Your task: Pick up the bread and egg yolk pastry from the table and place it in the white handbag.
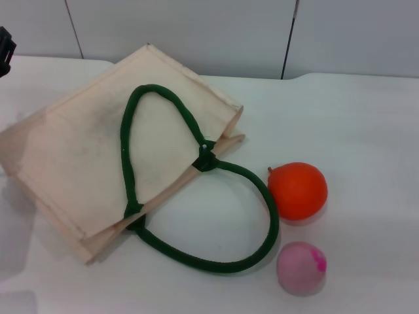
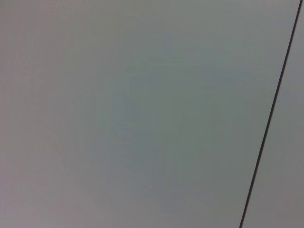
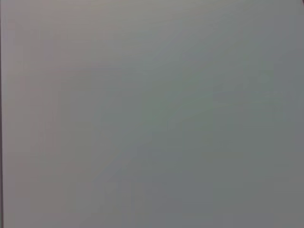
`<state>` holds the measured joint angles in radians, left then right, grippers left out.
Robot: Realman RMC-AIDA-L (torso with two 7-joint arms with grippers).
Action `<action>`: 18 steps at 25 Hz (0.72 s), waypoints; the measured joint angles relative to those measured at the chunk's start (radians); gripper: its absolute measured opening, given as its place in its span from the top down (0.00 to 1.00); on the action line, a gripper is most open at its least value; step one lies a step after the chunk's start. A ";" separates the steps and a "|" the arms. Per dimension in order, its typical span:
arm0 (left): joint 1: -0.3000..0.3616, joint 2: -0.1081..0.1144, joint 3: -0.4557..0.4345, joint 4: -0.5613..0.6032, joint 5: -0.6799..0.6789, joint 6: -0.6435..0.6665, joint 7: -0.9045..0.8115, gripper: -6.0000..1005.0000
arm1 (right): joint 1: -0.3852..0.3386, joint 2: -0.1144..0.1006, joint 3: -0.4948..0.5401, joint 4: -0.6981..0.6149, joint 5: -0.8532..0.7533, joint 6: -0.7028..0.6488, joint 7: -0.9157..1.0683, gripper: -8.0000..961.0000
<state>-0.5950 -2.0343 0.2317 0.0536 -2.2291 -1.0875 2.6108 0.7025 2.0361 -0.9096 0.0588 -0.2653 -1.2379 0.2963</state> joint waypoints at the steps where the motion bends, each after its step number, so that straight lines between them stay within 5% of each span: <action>1: 0.000 0.000 0.000 0.000 0.000 -0.001 0.000 0.23 | 0.000 0.000 0.000 0.000 0.000 0.000 0.003 0.10; 18: 0.006 -0.003 0.002 -0.002 -0.001 -0.077 0.001 0.23 | 0.000 -0.001 0.000 -0.001 0.000 -0.002 0.021 0.10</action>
<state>-0.5891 -2.0370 0.2334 0.0520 -2.2304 -1.1644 2.6123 0.7025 2.0347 -0.9096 0.0574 -0.2655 -1.2395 0.3175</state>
